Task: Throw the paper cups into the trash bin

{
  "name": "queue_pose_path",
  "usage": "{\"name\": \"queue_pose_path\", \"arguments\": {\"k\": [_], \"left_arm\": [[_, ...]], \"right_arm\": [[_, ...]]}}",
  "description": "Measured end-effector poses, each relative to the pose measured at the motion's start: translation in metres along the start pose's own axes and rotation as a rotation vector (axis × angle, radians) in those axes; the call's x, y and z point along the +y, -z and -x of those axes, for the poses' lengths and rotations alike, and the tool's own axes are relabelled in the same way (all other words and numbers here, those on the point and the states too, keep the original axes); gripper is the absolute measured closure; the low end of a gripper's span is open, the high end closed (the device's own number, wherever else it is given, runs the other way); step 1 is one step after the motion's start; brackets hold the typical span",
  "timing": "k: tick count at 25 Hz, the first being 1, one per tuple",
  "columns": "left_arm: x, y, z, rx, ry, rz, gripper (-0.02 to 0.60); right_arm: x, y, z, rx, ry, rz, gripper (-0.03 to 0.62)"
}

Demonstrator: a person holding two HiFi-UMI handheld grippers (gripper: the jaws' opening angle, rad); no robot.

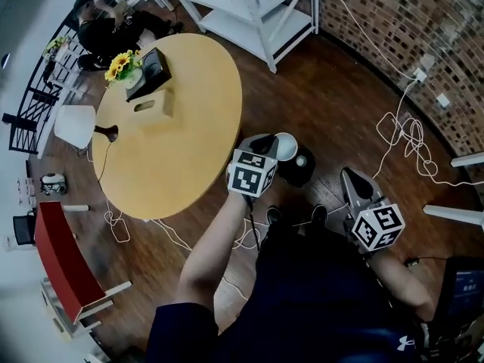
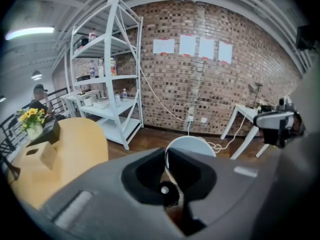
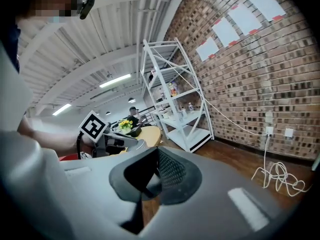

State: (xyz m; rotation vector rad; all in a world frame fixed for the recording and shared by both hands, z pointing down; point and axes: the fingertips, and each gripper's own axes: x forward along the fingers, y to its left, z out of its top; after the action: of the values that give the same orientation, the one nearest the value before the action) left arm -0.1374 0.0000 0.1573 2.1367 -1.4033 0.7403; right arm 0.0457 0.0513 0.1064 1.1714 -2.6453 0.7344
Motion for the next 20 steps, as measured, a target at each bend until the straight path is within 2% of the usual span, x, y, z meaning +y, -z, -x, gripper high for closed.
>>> {"name": "queue_pose_path", "arguments": {"k": [6,13,17,20], "left_arm": [[-0.03,0.025,-0.033,0.069,0.057,-0.031,0.555],[-0.015,0.065,-0.077,0.081,0.068,-0.124,0.555],[-0.013,0.11,-0.131,0.099,0.091,-0.205,0.555],[-0.011,0.16,-0.182,0.155,0.115,-0.242,0.555]], "right_arm": [[-0.037,0.012,0.012,-0.002,0.094,-0.082,0.583],[-0.06,0.045,-0.012,0.043,0.139,-0.132,0.583],[-0.091,0.081,-0.027,0.078,0.144,-0.137,0.583],[-0.12,0.129,-0.034,0.14,0.144,-0.143,0.583]]}}
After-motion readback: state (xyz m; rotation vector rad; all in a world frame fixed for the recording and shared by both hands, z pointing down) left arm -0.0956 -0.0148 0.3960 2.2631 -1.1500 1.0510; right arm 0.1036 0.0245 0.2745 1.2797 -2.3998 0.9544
